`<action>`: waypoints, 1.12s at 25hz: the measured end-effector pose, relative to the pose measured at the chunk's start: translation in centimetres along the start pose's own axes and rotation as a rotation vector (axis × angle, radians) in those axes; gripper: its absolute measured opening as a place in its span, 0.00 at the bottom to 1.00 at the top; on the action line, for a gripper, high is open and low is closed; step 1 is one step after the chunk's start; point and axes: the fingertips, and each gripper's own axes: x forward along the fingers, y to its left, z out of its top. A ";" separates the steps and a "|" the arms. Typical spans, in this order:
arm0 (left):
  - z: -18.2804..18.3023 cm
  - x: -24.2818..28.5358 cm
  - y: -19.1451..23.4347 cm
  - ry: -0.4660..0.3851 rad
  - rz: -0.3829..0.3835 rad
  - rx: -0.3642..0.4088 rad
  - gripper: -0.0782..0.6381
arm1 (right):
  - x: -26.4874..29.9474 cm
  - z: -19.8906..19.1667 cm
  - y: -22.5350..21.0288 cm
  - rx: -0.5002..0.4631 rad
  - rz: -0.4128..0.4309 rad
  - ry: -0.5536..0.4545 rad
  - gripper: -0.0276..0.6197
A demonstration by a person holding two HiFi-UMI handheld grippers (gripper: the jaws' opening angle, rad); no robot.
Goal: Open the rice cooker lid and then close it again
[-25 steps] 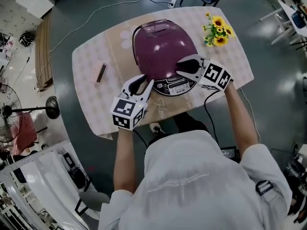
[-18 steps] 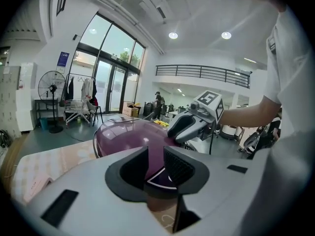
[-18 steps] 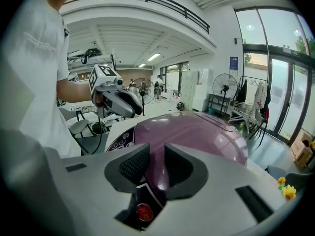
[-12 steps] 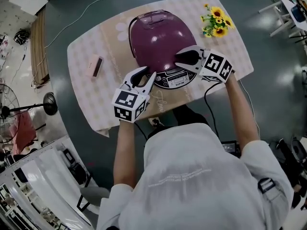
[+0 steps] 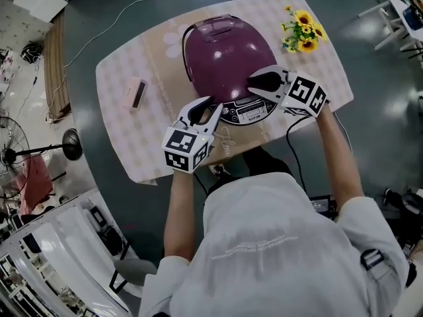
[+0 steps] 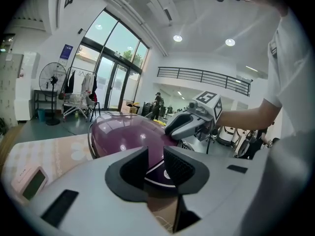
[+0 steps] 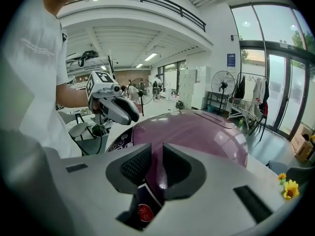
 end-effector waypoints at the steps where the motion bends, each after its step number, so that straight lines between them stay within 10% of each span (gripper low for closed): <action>1: 0.0 0.0 0.1 -0.003 0.004 -0.005 0.26 | 0.0 0.0 0.0 -0.002 -0.002 0.001 0.18; 22: -0.5 0.7 0.5 -0.061 0.048 -0.127 0.26 | -0.1 0.4 1.0 -0.037 -0.005 -0.011 0.20; 28: 1.2 1.8 1.3 -0.085 0.125 -0.147 0.26 | -1.4 0.6 0.0 -0.041 0.114 -0.038 0.14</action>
